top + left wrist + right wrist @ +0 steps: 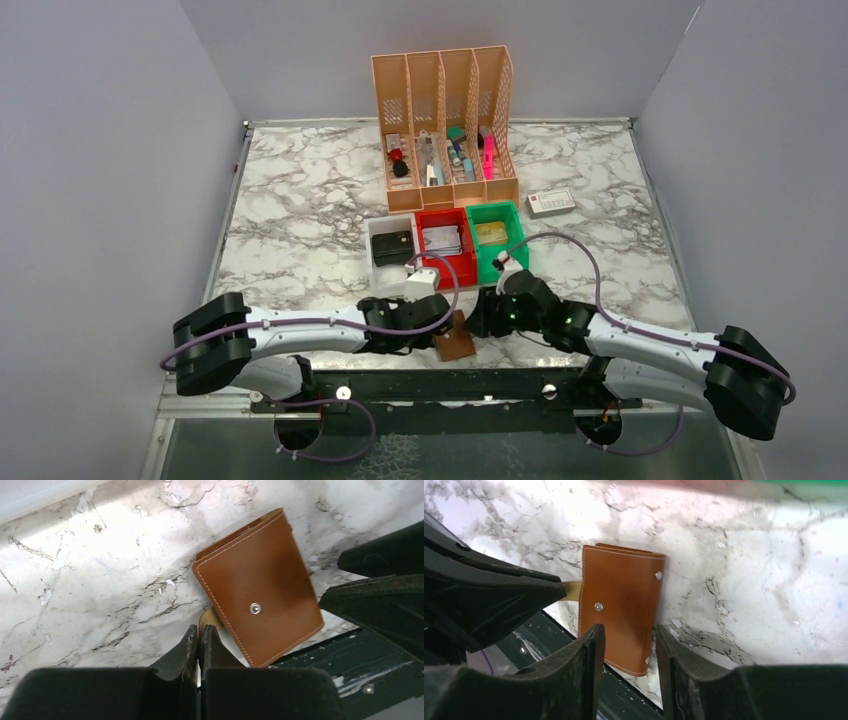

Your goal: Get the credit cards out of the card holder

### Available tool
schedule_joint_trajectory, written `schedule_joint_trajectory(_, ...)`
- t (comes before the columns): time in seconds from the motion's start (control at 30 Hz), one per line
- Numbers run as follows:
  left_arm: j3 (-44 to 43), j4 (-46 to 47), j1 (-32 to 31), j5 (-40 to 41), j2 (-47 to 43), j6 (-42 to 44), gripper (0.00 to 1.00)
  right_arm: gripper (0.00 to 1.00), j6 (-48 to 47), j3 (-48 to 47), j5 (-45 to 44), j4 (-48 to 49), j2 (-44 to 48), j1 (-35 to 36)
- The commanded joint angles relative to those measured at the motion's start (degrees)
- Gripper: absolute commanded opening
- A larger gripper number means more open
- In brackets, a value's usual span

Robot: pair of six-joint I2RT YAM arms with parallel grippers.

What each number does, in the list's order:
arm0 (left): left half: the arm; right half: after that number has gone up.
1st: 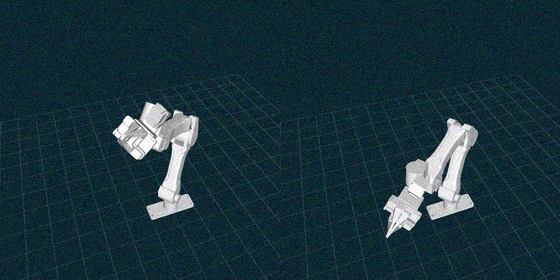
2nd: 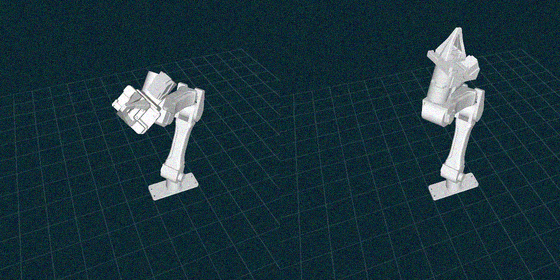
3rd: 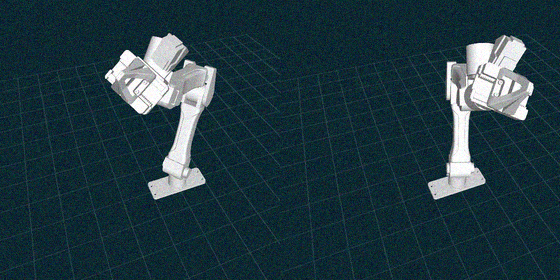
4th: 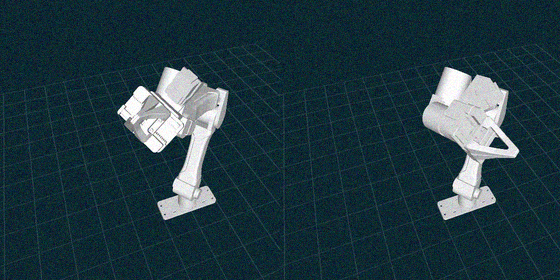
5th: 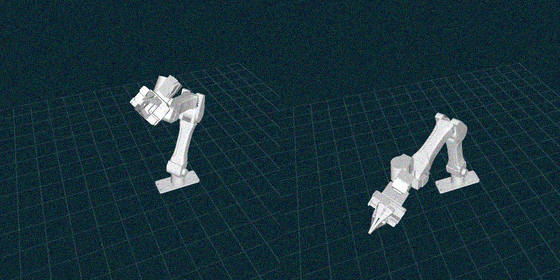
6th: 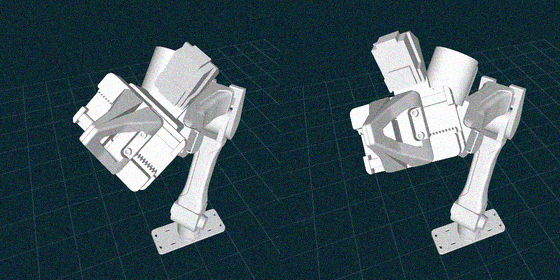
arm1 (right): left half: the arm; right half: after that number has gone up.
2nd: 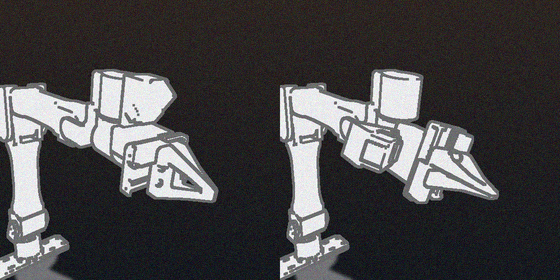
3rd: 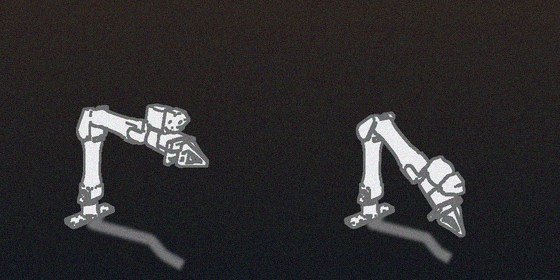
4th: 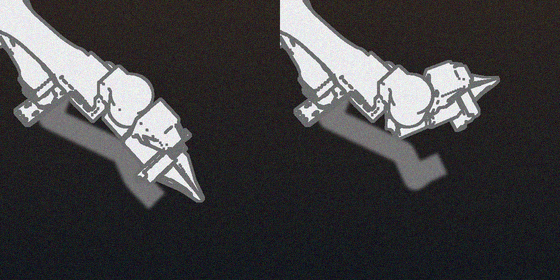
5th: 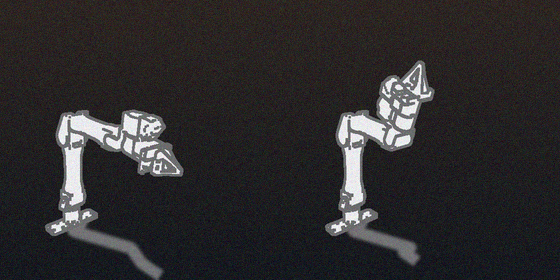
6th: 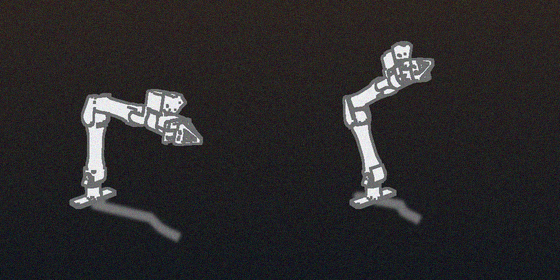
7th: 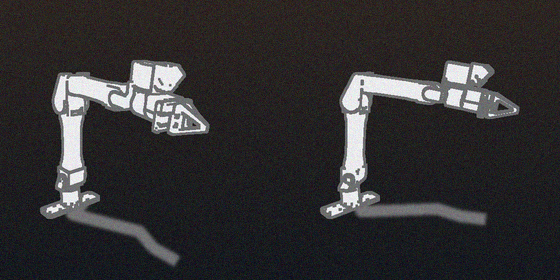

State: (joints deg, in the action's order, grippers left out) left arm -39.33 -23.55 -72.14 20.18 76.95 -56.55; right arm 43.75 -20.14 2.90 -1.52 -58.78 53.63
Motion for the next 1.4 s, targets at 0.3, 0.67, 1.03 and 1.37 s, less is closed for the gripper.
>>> schedule_joint_trajectory(0.3,1.29,6.02,-0.73,0.12,-10.85,2.67,0.0,0.55,-8.56,-7.41,5.81,-2.85,-4.43,2.54)
schedule_joint_trajectory(0.67,0.26,6.65,-1.59,-0.5,-11.56,3.31,0.0,0.69,-9.15,-11.31,4.1,-5.11,-7.24,5.34)
schedule_joint_trajectory(1.03,-0.14,6.65,-2.21,0.17,-12.46,3.38,0.0,0.69,-9.53,-14.8,-2.95,-11.43,-11.39,7.53)
schedule_joint_trajectory(1.37,1.0,4.2,-2.24,1.99,-14.75,2.69,0.0,0.47,-5.01,-13.02,-9.36,-13.36,-5.73,7.81)
